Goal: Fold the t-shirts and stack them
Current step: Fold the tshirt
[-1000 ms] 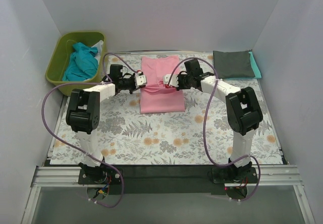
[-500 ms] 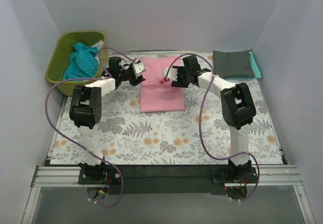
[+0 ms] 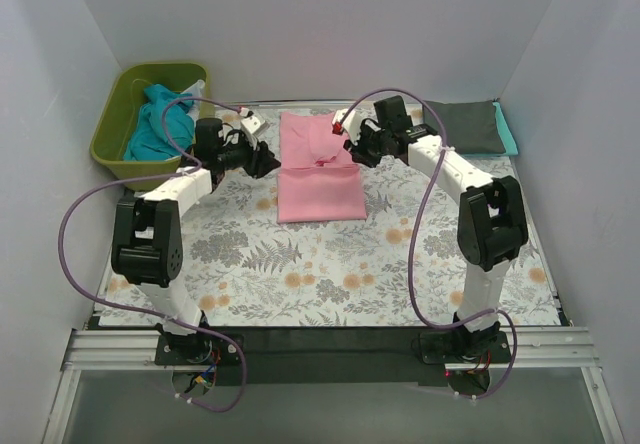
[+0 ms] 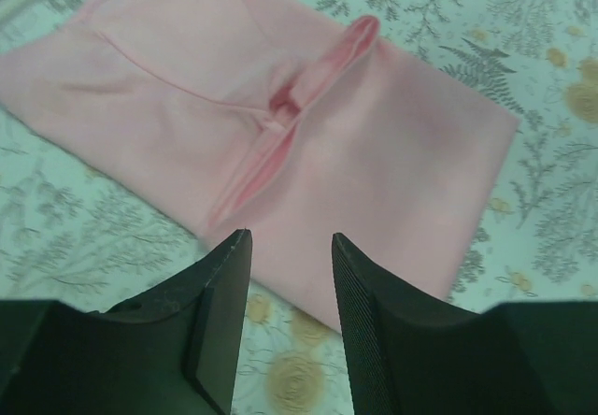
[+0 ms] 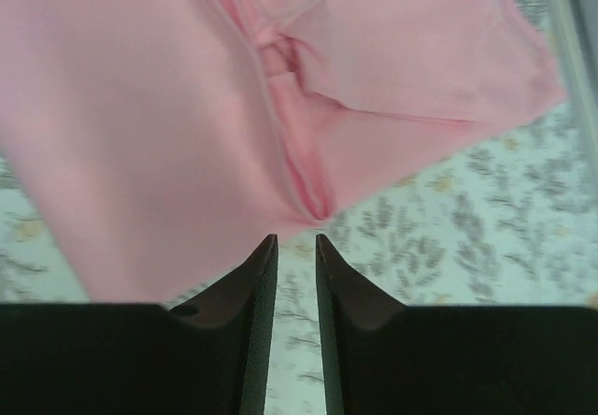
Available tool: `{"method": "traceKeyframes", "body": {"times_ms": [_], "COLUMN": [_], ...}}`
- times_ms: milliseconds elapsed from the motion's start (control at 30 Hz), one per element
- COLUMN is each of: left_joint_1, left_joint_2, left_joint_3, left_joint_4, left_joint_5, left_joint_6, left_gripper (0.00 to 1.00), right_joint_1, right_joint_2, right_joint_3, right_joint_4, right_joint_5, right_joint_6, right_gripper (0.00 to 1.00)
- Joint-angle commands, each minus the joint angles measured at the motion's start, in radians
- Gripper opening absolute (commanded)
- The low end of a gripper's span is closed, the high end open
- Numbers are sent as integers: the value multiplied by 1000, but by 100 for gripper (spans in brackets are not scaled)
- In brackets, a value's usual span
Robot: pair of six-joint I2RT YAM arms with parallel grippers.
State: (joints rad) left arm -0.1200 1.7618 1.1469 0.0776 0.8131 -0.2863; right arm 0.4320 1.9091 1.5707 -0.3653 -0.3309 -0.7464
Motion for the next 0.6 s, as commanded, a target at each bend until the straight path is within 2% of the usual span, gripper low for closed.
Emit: {"method": "traceKeyframes", "body": {"times_ms": [0, 233, 400, 567], "left_joint_1": [-18, -90, -96, -107], "left_joint_2": [-42, -39, 69, 143], "left_joint_3": [-64, -176, -161, -92], "left_joint_4": [-48, -26, -19, -143], "left_joint_5": [40, -43, -95, -127], "left_joint_6": [-185, -122, -186, -202], "left_gripper": [38, 41, 40, 37], "right_joint_1": [2, 4, 4, 2], "right_joint_2": [24, 91, 177, 218], "right_joint_3": [23, -52, -77, -126], "right_joint_4": [-138, -133, -121, -96], "right_joint_5": [-186, -194, -204, -191], "right_joint_6": [191, 232, 275, 300], "right_gripper": [25, 24, 23, 23]}}
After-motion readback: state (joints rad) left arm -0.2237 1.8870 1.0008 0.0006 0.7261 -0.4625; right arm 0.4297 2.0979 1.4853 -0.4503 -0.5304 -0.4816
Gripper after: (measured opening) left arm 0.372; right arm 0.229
